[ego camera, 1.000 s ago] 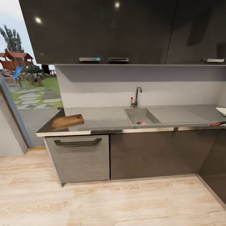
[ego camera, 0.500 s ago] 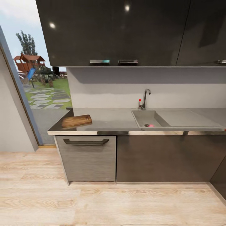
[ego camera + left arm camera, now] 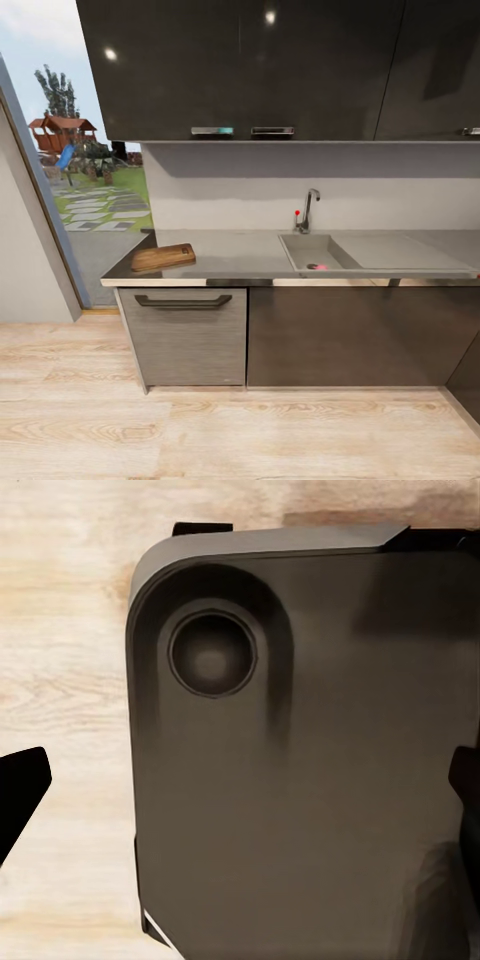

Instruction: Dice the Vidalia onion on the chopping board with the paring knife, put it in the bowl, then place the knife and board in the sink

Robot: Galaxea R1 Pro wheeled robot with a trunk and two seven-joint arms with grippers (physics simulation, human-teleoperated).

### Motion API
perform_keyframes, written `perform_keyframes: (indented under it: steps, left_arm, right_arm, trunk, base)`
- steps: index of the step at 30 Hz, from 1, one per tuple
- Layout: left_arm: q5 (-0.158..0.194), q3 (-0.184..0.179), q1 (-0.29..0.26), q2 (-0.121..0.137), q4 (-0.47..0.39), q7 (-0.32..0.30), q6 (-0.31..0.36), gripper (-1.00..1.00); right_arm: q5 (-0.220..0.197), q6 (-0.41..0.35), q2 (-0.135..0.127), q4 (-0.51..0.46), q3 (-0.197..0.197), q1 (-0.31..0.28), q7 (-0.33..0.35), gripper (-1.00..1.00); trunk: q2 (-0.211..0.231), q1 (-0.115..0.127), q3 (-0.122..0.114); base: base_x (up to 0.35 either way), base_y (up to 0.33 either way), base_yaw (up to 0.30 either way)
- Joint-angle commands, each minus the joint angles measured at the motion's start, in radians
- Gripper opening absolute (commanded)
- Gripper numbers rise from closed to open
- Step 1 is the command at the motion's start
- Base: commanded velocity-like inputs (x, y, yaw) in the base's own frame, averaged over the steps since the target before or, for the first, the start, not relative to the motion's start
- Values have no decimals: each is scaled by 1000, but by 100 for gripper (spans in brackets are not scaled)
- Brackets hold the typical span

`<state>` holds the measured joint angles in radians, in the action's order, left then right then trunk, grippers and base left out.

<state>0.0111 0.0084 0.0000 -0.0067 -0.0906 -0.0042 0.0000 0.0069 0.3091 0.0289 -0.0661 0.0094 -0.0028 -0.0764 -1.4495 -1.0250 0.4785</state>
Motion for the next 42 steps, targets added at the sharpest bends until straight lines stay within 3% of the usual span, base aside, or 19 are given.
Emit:
perform_keyframes:
  steps: [1, 12, 23, 42]
  left_arm:
    - [1, 1, 0, 0, -1, 0, 0, 100]
    - [1, 3, 0, -1, -9, 0, -2, 100]
    - [1, 3, 0, -1, -92, 0, -3, 100]
    - [2, 3, 0, 0, -141, -1, -1, 100]
  right_arm:
    - [1, 2, 0, 0, 1, 0, -4, 100]
    - [1, 3, -1, 0, 0, 0, -5, 100]
    - [-1, 4, 0, -14, -1, 0, -2, 100]
    - [-2, 2, 0, -57, -2, 0, -3, 100]
  trunk:
    - [0, 0, 1]
    - [0, 0, 1]
    - [0, 0, 1]
    - [0, 0, 1]
  base:
    - [0, 0, 0]
    - [0, 0, 0]
    - [0, 0, 0]
    - [0, 0, 0]
